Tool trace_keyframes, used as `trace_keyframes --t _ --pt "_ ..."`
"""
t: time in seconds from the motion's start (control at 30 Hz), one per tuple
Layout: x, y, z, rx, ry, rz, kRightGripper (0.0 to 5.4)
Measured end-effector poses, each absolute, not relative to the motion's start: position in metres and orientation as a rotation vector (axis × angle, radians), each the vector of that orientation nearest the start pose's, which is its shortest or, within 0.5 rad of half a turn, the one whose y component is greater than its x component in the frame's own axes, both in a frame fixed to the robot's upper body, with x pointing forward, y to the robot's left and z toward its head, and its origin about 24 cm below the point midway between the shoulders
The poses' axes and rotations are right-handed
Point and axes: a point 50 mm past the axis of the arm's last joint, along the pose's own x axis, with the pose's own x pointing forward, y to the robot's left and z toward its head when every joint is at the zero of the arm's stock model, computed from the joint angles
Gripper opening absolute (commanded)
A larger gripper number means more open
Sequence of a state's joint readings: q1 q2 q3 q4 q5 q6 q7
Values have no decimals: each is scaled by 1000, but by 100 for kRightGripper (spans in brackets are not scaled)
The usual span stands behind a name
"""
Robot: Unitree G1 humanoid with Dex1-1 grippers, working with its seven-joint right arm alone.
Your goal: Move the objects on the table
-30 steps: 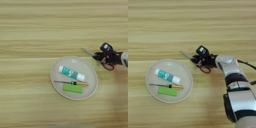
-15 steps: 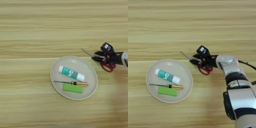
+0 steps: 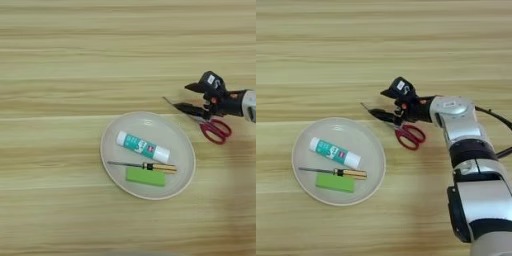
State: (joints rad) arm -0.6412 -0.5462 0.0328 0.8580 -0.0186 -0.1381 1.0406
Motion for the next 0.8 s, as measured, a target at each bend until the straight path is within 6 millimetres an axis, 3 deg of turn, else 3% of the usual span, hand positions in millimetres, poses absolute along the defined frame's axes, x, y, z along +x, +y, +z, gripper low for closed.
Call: trace_keyframes --t 0.17,0.37,0.63,0.8 --pt "332 -228 84 -448 271 915 467" --pt "316 -199 96 -461 183 1042 535" --pt "295 -168 121 -490 93 1143 538" --pt "286 -161 115 -475 127 1177 538"
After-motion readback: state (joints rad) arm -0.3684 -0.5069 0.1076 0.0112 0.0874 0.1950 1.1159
